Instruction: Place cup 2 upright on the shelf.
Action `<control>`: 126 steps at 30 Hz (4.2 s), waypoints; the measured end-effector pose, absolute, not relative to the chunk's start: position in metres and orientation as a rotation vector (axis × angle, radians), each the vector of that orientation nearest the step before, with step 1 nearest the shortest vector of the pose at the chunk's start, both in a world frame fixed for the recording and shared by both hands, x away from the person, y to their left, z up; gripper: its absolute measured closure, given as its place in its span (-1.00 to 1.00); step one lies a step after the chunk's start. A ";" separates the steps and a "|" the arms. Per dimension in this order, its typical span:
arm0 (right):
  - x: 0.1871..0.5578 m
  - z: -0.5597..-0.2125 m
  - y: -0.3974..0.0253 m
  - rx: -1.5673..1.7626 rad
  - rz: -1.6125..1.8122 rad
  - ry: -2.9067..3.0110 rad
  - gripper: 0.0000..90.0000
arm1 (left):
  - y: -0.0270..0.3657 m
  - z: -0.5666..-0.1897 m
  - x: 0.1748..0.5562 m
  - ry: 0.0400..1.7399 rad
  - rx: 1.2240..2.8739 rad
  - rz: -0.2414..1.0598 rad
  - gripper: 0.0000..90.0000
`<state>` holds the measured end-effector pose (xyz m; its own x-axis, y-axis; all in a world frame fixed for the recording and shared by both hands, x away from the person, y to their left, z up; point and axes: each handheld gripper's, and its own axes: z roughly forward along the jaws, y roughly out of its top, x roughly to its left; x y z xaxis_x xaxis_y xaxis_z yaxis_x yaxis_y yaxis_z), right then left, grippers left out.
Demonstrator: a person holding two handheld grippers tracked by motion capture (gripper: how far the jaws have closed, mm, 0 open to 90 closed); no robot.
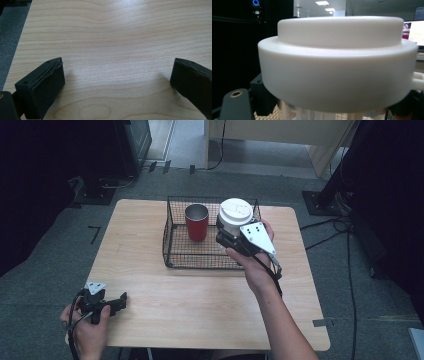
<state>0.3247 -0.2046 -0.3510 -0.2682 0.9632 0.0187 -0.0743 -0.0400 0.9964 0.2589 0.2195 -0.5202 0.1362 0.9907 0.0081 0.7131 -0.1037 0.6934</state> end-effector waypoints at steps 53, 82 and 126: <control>0.437 -0.428 -0.203 1.209 1.258 1.383 -0.65 | 0.220 -0.520 0.259 1.631 1.878 0.667 -1.00; 0.445 -0.445 -0.202 1.352 1.199 1.466 -0.65 | 0.220 -0.520 0.259 1.631 1.879 0.667 -1.00; 0.428 -0.425 -0.206 1.310 1.272 1.401 -0.96 | 0.220 -0.520 0.259 1.631 1.879 0.667 -1.00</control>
